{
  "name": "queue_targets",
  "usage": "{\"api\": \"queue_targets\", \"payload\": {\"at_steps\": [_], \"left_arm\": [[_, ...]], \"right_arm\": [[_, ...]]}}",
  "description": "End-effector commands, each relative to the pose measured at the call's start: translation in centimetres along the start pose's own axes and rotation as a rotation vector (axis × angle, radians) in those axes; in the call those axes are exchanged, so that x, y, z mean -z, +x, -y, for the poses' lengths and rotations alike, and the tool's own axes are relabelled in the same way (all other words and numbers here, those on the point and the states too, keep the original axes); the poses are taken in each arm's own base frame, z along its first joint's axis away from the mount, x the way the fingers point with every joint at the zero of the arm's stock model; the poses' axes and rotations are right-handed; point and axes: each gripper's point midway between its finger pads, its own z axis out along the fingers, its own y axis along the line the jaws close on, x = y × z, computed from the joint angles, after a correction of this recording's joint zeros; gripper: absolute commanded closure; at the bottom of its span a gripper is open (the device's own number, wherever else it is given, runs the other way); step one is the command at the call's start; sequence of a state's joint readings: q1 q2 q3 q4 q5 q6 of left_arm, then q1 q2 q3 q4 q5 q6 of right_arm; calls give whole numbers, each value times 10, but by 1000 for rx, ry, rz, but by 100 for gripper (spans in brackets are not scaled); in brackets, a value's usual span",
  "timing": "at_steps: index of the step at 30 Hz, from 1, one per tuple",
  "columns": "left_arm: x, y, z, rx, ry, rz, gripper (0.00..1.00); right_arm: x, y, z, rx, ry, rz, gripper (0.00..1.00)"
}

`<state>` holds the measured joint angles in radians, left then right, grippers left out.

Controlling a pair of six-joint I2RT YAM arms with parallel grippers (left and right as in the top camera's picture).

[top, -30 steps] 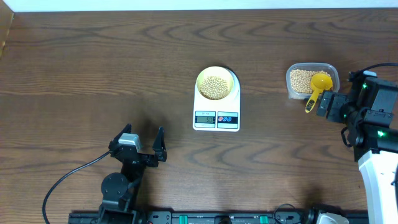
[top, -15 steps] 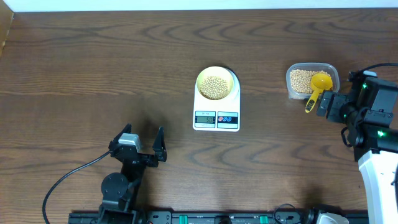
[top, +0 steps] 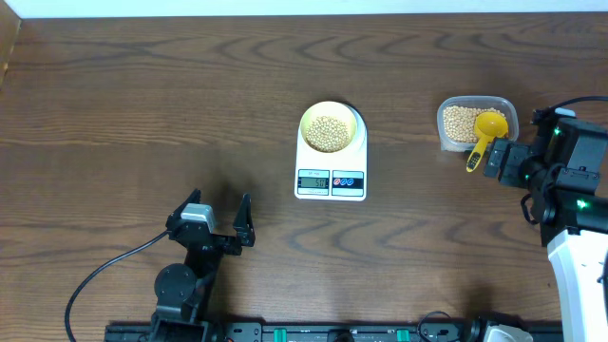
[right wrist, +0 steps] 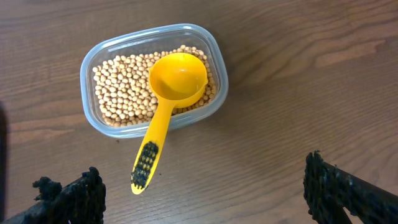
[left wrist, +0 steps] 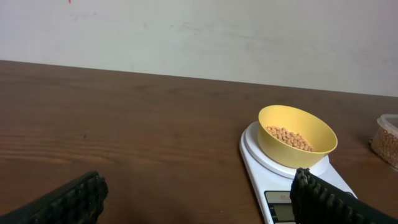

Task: Scoop item into bowl and weigh 50g on scale

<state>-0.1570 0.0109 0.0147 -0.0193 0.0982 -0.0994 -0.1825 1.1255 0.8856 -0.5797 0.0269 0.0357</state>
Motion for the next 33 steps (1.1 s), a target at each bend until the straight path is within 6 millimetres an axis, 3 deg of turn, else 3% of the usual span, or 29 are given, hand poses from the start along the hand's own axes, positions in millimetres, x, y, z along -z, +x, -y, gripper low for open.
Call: {"api": "queue_targets", "payload": {"at_steps": [1, 19, 33], "left_arm": [[0, 14, -2, -13, -1, -48, 4], [0, 14, -2, -13, -1, -48, 4], [0, 14, -2, -13, -1, -48, 4]], "right_arm": [[-2, 2, 0, 20, 8, -8, 1], [-1, 2, 0, 20, 6, -7, 1], [40, -14, -13, 17, -62, 153, 1]]}}
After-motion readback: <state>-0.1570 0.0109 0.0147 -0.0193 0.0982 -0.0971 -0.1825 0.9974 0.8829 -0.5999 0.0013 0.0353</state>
